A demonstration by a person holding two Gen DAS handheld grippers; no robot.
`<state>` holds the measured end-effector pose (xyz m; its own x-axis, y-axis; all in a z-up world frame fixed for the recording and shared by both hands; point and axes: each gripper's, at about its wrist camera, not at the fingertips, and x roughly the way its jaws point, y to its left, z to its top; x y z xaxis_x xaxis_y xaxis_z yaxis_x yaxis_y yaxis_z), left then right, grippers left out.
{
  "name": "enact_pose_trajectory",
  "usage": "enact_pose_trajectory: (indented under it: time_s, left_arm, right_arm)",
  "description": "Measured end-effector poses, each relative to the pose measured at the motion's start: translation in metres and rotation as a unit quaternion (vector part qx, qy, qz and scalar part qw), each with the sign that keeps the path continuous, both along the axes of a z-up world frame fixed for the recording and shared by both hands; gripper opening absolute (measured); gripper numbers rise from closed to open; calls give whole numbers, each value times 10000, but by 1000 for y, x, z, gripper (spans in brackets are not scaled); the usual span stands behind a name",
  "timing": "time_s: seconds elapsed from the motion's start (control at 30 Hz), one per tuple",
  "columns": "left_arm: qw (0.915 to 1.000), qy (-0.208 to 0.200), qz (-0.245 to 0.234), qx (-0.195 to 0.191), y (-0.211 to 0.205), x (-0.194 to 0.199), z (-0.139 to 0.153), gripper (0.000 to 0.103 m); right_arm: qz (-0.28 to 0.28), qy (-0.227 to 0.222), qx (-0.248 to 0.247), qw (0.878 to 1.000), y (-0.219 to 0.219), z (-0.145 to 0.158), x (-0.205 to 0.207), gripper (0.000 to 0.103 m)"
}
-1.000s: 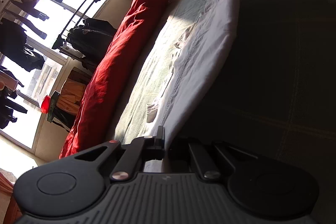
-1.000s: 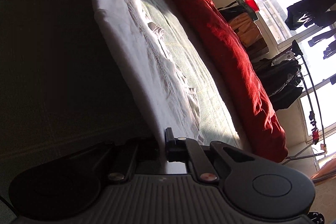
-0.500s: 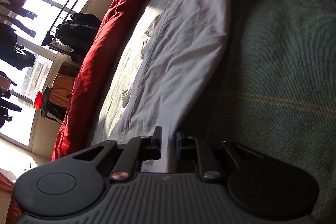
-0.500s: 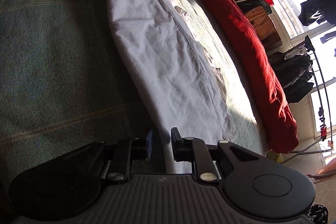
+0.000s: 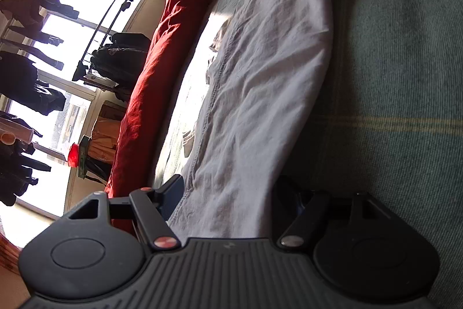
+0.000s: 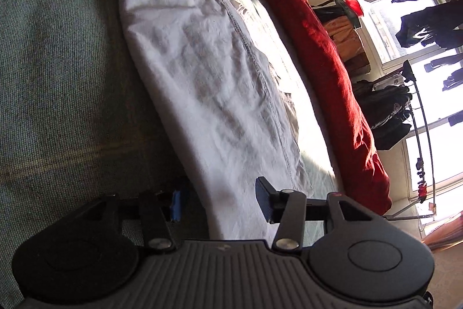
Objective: Fold clothes
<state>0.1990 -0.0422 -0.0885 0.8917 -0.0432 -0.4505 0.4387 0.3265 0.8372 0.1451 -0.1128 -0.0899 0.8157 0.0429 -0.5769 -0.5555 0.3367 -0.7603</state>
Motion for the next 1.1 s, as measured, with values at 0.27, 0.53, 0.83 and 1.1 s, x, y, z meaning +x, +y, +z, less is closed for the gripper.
enact_pose_trajectory:
  time_s: [0.27, 0.53, 0.83, 1.1]
  left_arm:
    - [9996, 190, 90, -167, 1, 14, 1, 6]
    - [9992, 8, 88, -382, 8, -2, 28, 1]
    - [9996, -90, -103, -251, 9, -45, 51, 1]
    - [9992, 166, -281, -251, 9, -103, 53, 1]
  right_arm:
    - [-76, 8, 233, 9997, 3, 1, 27, 23]
    - [7, -46, 518, 9986, 2, 36, 14, 4]
    - [37, 260, 737, 9969, -2, 65, -21, 4]
    - [71, 702, 728, 9948, -6, 70, -75, 4]
